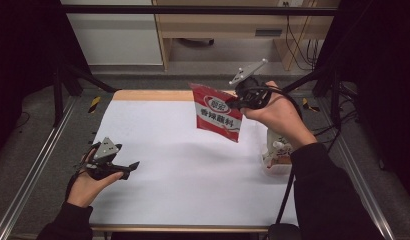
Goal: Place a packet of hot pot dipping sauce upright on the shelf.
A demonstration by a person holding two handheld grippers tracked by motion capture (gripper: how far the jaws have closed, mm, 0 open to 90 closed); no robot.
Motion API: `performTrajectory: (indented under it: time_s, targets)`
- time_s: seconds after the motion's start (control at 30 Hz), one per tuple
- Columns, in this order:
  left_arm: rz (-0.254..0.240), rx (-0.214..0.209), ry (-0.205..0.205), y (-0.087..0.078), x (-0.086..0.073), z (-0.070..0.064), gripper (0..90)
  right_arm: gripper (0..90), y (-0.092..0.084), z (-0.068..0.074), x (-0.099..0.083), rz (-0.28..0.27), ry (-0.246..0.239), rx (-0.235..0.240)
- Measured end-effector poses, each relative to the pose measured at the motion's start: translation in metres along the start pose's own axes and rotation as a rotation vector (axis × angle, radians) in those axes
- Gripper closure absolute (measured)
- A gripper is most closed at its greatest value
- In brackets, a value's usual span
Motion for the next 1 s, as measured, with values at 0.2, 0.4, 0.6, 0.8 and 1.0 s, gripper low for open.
performTrajectory:
  time_s: [0.2,0.4,0.6,0.8,1.0]
  targets:
    - [0.020,-0.003,-0.009,0.004,-0.007,0.004,6.1,90.0,-0.007,-0.023,-0.013,0.009,0.029,-0.033]
    - [0.033,0.001,-0.002,0.005,-0.011,0.007,5.9,90.0,-0.005,-0.042,-0.028,0.003,0.067,-0.053]
    - [0.043,-0.004,-0.003,0.006,-0.014,0.009,6.0,90.0,-0.003,-0.057,-0.041,0.011,0.080,-0.078]
    - [0.048,-0.007,-0.001,0.007,-0.015,0.008,6.1,90.0,-0.007,-0.072,-0.059,-0.002,0.119,-0.100]
    - [0.062,-0.005,0.004,0.008,-0.018,0.009,6.6,90.0,-0.022,-0.085,-0.071,-0.032,0.158,-0.138]
Point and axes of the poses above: each handheld gripper's, and its own axes: y roughly forward along the jaws, x roughly out of its top, z roughly to its left, the point moved 6 cm from there along y, roughly forward along the jaws, and after that the axes turned 14 degrees about -y, right-handed, at the moved point
